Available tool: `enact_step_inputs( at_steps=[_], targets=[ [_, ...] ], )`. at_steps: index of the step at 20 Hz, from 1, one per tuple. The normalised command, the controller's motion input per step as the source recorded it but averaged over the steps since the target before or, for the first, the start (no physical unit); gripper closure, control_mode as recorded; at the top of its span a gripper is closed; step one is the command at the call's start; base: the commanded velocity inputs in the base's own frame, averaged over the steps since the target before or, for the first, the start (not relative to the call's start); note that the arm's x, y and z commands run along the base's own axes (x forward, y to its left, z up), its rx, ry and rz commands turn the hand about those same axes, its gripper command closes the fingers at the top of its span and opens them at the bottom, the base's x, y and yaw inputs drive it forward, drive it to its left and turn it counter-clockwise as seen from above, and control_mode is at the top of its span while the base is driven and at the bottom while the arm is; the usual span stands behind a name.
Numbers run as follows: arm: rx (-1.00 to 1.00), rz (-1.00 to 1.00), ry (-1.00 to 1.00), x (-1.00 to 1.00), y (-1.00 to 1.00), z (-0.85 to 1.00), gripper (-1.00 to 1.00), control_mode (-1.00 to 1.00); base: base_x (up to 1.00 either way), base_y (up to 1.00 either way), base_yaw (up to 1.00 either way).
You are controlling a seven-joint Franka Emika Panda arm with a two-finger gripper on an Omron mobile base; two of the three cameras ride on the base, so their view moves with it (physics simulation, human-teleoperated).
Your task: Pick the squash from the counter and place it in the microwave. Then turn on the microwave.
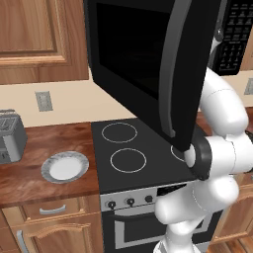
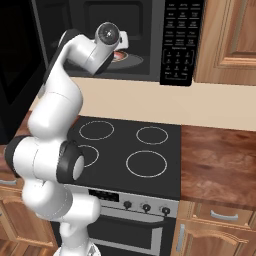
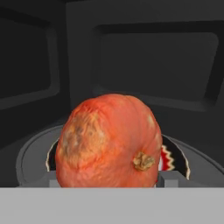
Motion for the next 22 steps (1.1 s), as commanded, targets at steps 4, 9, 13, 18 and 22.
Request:
enact_step_inputs(
  at_steps=[4, 9, 13, 18, 22],
  targets=[
    [-0.01, 0.00, 0.07, 0.14, 0.02, -0.02, 1.00, -1.00, 0.00, 0.00, 0.00],
    [0.00, 0.00, 0.04, 0.16, 0.03, 0.00, 1.00, -1.00, 0.00, 0.00, 0.00],
    [0.00, 0.00, 0.03, 0.15, 0.01, 0.00, 1.00, -1.00, 0.00, 0.00, 0.00],
    [0.00, 0.01, 0.02, 0.13, 0.00, 0.00, 1.00, -1.00, 0.00, 0.00, 0.00],
    [0.00, 0.02, 0.00, 0.09, 0.00, -0.01, 1.00, -1.00, 0.00, 0.00, 0.00]
  ],
)
